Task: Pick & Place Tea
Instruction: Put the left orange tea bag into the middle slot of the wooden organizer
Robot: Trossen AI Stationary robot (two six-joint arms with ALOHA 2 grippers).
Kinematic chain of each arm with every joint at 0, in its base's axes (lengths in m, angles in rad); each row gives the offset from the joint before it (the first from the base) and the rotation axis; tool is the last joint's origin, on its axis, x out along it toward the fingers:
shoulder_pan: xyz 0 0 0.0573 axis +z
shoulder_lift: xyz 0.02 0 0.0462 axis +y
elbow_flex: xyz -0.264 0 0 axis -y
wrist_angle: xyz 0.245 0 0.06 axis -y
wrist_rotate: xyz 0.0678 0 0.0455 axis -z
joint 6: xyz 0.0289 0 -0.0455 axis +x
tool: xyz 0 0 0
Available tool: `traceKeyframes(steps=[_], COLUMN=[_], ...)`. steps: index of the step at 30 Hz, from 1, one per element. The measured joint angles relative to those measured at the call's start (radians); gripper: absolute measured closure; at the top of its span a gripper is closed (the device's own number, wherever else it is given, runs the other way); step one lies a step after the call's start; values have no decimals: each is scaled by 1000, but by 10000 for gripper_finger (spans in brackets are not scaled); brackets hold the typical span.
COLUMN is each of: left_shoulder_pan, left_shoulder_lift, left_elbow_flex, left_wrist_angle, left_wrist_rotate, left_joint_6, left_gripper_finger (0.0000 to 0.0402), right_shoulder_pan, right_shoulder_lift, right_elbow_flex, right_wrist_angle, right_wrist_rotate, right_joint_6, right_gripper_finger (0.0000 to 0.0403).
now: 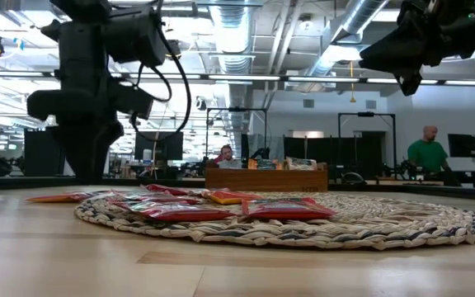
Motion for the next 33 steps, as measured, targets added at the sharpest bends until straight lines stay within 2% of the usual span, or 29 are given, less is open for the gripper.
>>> traceKeyframes(steps=[10, 16, 21, 26, 31, 33], left_shoulder_pan=[1, 2, 2, 0, -2, -2], left_shoulder_lift=[133, 137, 136, 136, 144, 148], left_elbow_flex=[8, 7, 5, 6, 43, 68], left_wrist_angle=[-5, -3, -1, -6, -52, -105], left_wrist_rotate=[21, 47, 44, 22, -29, -67], left_joint_6=[1, 38, 44, 45, 43, 39], left_gripper_finger=[184, 195, 240, 308, 381, 395], right_shoulder_pan=[0, 0, 0, 0, 0, 0], right_shoulder_lift=[0, 0, 0, 0, 0, 0], right_elbow_flex=[0, 0, 0, 0, 0, 0], right_wrist_angle=[1, 2, 1, 1, 1, 1], right_wrist_rotate=[-11, -11, -11, -11, -11, -11], right_joint_6=[0, 0, 0, 0, 0, 0], right_gripper_finger=[333, 333, 333, 333, 333, 333])
